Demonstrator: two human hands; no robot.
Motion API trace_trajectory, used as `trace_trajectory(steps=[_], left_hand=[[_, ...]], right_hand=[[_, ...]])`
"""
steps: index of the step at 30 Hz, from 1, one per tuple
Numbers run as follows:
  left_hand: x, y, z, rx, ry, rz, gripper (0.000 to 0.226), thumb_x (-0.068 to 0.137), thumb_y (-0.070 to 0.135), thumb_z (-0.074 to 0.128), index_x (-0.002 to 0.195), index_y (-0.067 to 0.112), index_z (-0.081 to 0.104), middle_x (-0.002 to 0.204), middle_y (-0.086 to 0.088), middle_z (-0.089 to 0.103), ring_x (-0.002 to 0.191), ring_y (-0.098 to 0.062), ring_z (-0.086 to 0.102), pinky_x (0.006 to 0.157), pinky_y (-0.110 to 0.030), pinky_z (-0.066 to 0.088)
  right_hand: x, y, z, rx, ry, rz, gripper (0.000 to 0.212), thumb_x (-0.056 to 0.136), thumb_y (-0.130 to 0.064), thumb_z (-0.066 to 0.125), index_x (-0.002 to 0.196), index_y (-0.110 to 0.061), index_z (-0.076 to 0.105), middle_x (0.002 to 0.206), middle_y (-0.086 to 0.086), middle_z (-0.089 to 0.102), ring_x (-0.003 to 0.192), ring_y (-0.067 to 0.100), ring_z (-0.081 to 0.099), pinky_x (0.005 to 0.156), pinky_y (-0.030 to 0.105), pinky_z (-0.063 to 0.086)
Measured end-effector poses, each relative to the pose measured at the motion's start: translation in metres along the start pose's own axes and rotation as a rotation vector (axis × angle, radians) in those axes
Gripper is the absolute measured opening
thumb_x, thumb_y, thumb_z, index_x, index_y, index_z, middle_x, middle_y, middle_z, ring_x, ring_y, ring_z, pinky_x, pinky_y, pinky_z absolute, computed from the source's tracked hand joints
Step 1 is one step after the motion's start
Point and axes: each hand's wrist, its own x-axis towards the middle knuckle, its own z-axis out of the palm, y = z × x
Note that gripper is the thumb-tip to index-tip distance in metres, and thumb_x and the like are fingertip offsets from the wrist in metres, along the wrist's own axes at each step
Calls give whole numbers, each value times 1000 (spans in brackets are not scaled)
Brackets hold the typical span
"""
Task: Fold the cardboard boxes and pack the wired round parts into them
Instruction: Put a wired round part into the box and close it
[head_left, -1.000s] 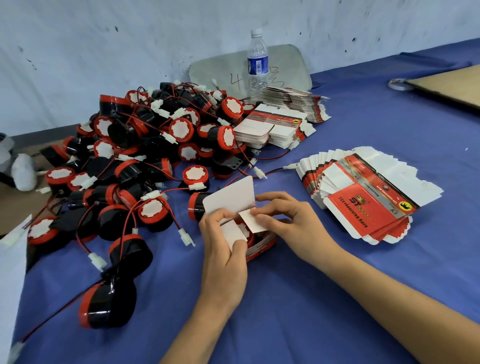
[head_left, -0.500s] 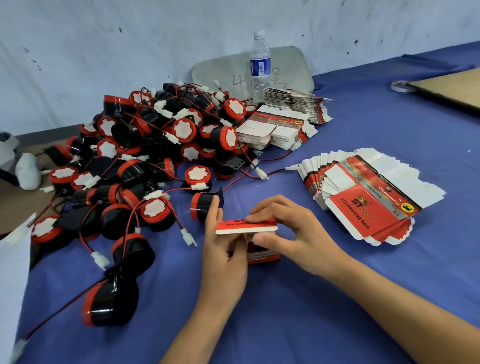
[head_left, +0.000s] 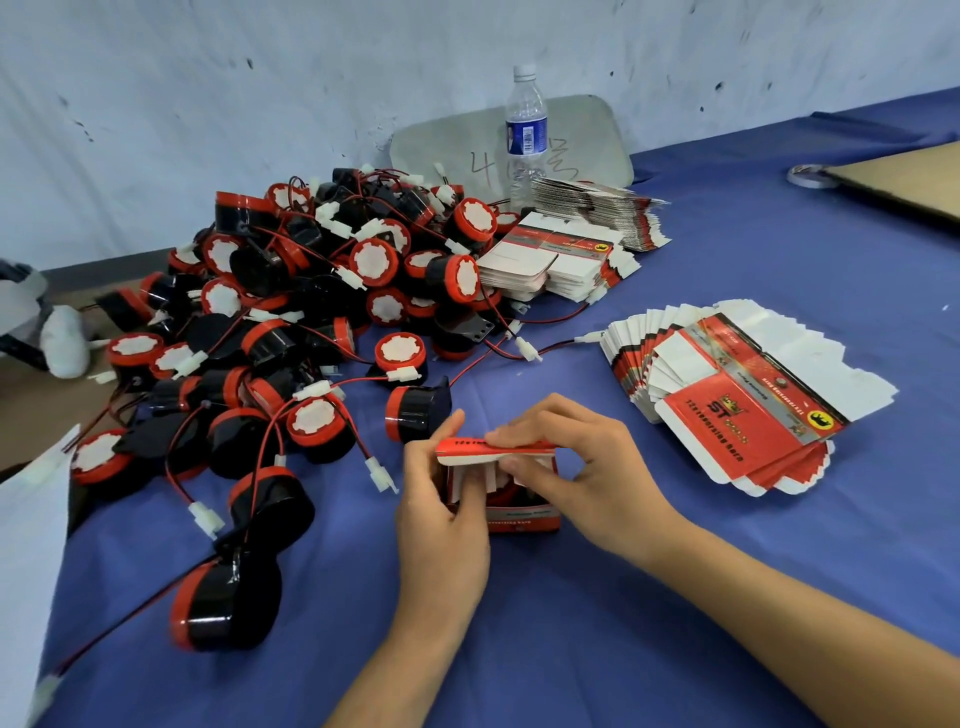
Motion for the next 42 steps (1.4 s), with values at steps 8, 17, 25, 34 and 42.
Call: trace_trajectory(steps=[8, 17, 25, 34, 42], left_hand=[[2, 1, -17, 53, -33, 44, 47, 93, -17, 39, 95, 20, 68, 120, 20, 65, 116, 4, 56, 90, -11, 44], [4, -8, -29, -185, -147, -24, 18, 75, -7, 40, 72, -3, 57, 121, -1, 68, 124, -22, 56, 105, -55, 39], [6, -10, -35, -26, -332, 84, 5, 76, -4, 49, 74, -1, 52, 124, 15, 65, 134, -11, 46, 107, -38, 41], [12, -14, -46, 123, -448, 155, 23, 76, 27, 60, 78, 4, 57, 131, 23, 58, 135, -6, 43, 105, -34, 42], [16, -13, -44, 238, -463, 264, 6, 81, 31, 66, 86, 28, 63, 135, 24, 54, 129, -9, 51, 103, -34, 44]], right_hand=[[-6, 8, -6, 124, -200, 98, 18, 82, -10, 74, 98, -18, 73, 117, -6, 61, 109, 12, 59, 90, 32, 51], [-5, 16, -12, 146, -269, 81, 21, 80, -17, 75, 101, -16, 76, 121, -7, 66, 112, 7, 60, 95, 28, 49], [-13, 19, -11, -223, -195, -258, 32, 93, -30, 55, 113, -12, 72, 124, 2, 66, 121, 23, 57, 98, 37, 49], [-16, 23, -21, -393, -300, -354, 33, 93, -28, 59, 122, -14, 67, 134, 2, 59, 131, 25, 49, 96, 42, 50], [-17, 24, -19, -376, -323, -306, 35, 93, -26, 58, 126, -15, 63, 137, 0, 56, 133, 24, 45, 103, 40, 46]])
